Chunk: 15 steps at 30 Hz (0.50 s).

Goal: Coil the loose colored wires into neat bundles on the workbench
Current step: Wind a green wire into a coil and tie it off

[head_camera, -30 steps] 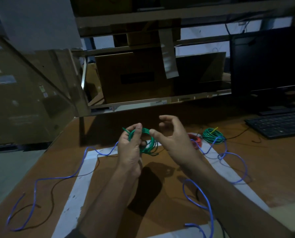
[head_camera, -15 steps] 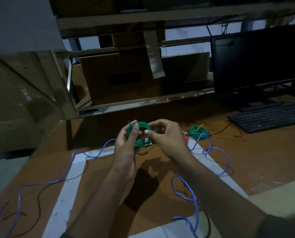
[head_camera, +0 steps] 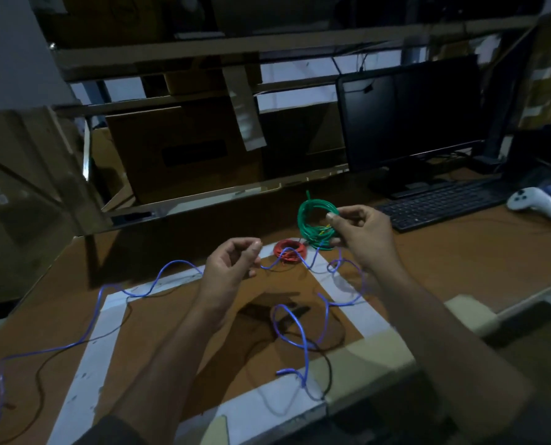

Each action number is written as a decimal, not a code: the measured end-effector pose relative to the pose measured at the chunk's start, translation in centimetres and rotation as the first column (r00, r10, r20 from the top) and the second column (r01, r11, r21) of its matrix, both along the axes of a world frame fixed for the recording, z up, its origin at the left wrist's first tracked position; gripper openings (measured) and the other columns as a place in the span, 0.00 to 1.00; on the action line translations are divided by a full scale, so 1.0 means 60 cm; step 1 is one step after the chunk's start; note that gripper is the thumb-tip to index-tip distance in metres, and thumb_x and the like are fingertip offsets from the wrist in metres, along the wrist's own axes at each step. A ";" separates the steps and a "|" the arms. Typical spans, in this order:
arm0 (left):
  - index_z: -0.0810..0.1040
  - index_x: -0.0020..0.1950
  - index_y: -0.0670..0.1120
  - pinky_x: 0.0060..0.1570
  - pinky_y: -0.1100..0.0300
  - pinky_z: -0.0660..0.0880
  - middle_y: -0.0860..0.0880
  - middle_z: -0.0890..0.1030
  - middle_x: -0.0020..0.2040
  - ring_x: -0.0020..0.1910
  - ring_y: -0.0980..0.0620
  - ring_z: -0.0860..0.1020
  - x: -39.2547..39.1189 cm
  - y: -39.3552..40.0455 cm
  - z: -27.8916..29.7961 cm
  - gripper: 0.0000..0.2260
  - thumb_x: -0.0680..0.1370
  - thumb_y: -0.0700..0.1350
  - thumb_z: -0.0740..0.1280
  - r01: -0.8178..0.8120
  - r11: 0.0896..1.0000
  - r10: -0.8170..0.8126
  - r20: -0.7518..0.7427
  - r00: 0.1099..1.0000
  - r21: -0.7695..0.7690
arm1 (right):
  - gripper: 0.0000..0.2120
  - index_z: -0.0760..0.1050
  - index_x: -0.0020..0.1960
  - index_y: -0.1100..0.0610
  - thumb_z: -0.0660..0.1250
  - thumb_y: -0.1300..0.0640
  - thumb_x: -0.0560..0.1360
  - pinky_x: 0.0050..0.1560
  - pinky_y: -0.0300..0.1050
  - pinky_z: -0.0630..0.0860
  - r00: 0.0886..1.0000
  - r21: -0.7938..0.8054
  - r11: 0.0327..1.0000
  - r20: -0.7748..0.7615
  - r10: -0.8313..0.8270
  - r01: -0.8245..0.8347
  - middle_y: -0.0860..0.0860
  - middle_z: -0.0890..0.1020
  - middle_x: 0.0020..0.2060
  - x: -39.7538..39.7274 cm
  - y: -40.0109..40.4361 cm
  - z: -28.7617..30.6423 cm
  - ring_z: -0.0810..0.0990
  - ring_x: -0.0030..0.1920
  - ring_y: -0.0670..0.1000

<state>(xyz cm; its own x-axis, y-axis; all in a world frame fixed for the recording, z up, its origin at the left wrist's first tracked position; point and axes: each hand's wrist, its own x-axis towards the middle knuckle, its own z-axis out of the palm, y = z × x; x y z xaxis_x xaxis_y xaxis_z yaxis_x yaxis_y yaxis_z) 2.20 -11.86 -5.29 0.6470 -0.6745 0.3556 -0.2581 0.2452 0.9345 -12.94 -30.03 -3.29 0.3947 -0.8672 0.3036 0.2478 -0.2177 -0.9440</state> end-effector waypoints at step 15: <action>0.82 0.58 0.49 0.48 0.64 0.80 0.53 0.85 0.47 0.46 0.62 0.82 -0.084 -0.052 0.022 0.17 0.73 0.51 0.79 0.042 0.854 -0.273 0.378 0.884 0.518 | 0.11 0.73 0.48 0.57 0.76 0.61 0.75 0.39 0.62 0.85 0.915 0.234 0.965 -0.404 -0.012 0.116 0.60 0.83 0.42 -0.010 -0.078 -0.109 0.86 0.31 0.58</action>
